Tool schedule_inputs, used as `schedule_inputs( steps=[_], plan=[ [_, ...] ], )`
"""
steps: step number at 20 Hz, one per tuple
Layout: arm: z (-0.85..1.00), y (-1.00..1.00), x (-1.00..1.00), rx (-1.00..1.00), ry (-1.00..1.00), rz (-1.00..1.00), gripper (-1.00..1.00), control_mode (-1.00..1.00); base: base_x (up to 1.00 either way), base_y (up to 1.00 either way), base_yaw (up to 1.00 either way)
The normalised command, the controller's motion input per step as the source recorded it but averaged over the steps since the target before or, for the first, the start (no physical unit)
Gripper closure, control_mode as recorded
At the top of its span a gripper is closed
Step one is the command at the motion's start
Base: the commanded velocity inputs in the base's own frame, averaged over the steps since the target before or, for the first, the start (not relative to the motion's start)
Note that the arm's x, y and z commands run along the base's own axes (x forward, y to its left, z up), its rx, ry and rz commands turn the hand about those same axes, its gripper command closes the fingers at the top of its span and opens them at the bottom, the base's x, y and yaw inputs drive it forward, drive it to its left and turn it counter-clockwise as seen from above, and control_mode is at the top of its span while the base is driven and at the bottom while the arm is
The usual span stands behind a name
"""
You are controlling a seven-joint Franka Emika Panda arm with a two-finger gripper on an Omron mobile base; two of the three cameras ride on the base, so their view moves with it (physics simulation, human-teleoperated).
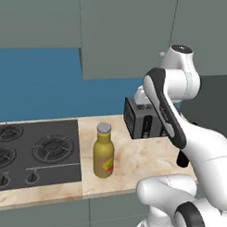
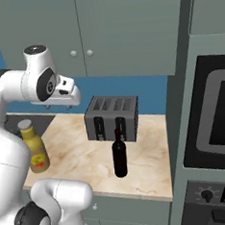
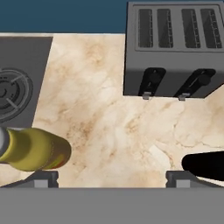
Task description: There is a wine glass and glass cup on the dining counter. Place the wine bottle next to the wine glass and the juice bottle next to the glass cup.
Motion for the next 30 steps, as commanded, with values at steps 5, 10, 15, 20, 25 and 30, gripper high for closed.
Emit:
schedule_inputs(
  steps=[5,10,15,20,25,30],
  plan=[
    [-0.06,0.38,-0.12,0.0,0.06,0.0,-1.0,-1.0,0.0,0.0,0.0],
    [-0.09,0.45,-0.04,-0.04,0.07,0.01,-1.0,-1.0,0.0,0.0,0.0],
    [-0.08,0.45,-0.01,-0.04,0.0,0.01,-1.0,-1.0,0.0,0.0,0.0],
    [-0.07,0.44,-0.03,-0.04,0.0,0.0,-1.0,-1.0,0.0,0.0,0.0],
    [-0.08,0.45,-0.01,-0.01,0.0,0.0,-1.0,-1.0,0.0,0.0,0.0],
    [-0.06,0.31,0.0,0.0,0.0,0.0,-1.0,-1.0,0.0,0.0,0.0]
  ],
)
